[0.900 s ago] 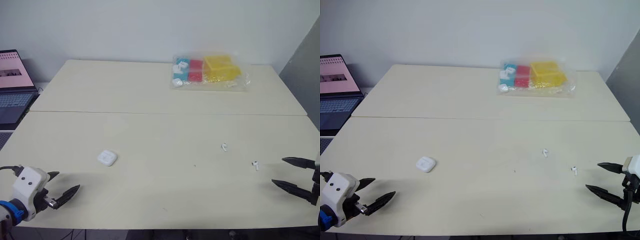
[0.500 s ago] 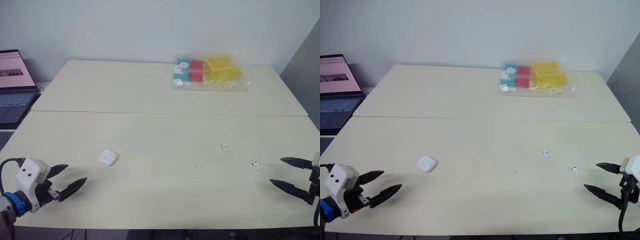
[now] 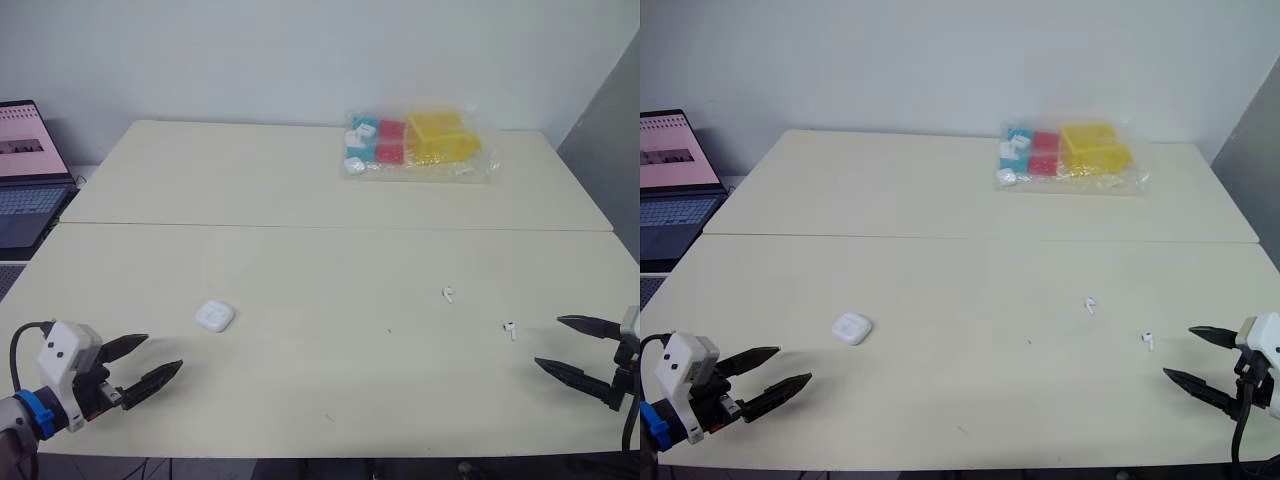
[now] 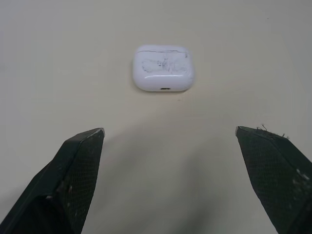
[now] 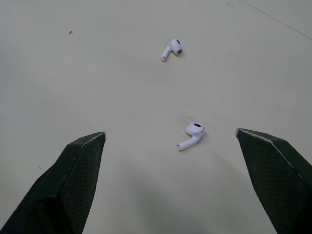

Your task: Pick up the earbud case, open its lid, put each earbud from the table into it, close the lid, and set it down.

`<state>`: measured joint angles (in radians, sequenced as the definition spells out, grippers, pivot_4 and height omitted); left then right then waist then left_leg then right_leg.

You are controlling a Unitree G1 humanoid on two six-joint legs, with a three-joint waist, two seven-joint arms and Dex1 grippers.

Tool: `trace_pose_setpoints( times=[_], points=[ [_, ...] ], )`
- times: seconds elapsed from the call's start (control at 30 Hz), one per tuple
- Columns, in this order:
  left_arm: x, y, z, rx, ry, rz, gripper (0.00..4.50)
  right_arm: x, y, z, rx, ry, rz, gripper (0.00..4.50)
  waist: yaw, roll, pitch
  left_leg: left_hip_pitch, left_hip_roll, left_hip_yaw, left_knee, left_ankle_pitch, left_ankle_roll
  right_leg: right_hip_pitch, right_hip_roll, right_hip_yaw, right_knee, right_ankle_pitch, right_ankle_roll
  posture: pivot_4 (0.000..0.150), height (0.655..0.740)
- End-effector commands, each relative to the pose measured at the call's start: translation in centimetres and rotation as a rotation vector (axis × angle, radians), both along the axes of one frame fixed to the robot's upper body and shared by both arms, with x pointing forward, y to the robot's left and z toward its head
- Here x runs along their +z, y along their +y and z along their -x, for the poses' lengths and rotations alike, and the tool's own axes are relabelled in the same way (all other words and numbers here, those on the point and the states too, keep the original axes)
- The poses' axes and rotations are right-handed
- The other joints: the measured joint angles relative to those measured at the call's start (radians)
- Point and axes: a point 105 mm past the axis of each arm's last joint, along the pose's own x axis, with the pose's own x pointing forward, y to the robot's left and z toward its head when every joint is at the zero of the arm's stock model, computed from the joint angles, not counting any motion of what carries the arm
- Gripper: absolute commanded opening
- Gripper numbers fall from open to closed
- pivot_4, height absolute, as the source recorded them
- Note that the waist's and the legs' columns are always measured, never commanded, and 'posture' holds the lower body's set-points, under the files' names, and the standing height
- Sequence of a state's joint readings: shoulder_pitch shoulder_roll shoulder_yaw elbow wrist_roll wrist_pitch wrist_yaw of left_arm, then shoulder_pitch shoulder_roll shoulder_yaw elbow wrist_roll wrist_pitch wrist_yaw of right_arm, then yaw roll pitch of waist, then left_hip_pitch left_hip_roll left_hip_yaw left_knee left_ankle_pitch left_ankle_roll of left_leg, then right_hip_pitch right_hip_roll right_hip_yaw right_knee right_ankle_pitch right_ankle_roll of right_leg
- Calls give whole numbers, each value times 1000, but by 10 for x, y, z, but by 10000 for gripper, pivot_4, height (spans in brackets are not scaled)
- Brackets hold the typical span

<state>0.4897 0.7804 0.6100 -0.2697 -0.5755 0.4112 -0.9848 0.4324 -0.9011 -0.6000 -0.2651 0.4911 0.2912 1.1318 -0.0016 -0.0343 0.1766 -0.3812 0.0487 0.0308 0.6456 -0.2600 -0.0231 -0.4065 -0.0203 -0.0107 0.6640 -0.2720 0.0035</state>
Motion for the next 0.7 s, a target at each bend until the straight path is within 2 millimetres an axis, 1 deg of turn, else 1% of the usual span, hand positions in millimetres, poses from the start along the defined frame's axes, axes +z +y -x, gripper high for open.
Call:
trace_pose_setpoints(
  times=[0.03, 0.1, 0.2, 0.27, 0.33, 0.37, 0.4, 0.47, 0.53, 0.7],
  points=[
    [14, -1, -2, 3, -38, -5, 45000, 6, 4, -1, 16, -26, 14, 44762, 0, 0, 0, 0, 0, 0, 0, 0, 0, 0, 0, 0, 0, 0, 0, 1500, 7400],
    [14, -2, -3, 5, -39, 1, 45000, 7, 5, -1, 20, -28, 14, 44762, 0, 0, 0, 0, 0, 0, 0, 0, 0, 0, 0, 0, 0, 0, 0, 1500, 7400],
    [17, -23, -13, 0, -65, -18, 45000, 18, 15, -8, 68, -50, 0, 44762, 0, 0, 0, 0, 0, 0, 0, 0, 0, 0, 0, 0, 0, 0, 0, 1500, 7400],
    [19, -32, -19, -8, -78, -11, 45000, 24, 23, -12, 119, -51, -2, 44762, 0, 1, 0, 1, 0, 0, 1, 0, 0, 1, 0, 1, 1, 0, 0, 1500, 7400],
    [16, -31, -24, 10, -57, -35, 45000, 28, 33, -15, 167, -46, -6, 44762, 0, 1, -1, 1, 0, 0, 2, 0, 0, 1, 0, 2, 1, 1, 0, 1500, 7400],
    [16, -28, -30, 46, -60, -25, 45000, 33, 41, -19, 205, -53, -7, 44762, -1, 1, -1, 1, -1, 0, 2, 0, 0, 1, 0, 2, 1, 2, 2, 1500, 7400],
    [12, -27, -33, 53, -38, -56, 45000, 40, 50, -24, 245, -62, -12, 44762, -2, 1, -1, 2, 0, 0, 1, 0, 0, 1, 1, 1, 1, 3, 3, 1500, 7400],
    [10, -26, -41, 82, -25, -37, 45000, 49, 66, -33, 302, -83, -18, 44762, -4, 1, -1, 2, -1, 0, 1, 0, 0, 1, 2, 1, 1, 3, 3, 1500, 7400],
    [11, -29, -46, 86, -29, -23, 45000, 57, 83, -36, 363, -95, -42, 44762, -2, 1, -1, 1, -1, 0, 1, 0, 0, 1, 3, 1, 1, 4, 2, 1500, 7400],
    [4, -33, -54, 62, -3, -38, 45000, 70, 113, -40, 467, -94, -52, 44762, 0, 1, -1, 0, -1, -1, 1, 0, 0, 0, 2, 0, 0, 3, 1, 1500, 7400]
  ],
)
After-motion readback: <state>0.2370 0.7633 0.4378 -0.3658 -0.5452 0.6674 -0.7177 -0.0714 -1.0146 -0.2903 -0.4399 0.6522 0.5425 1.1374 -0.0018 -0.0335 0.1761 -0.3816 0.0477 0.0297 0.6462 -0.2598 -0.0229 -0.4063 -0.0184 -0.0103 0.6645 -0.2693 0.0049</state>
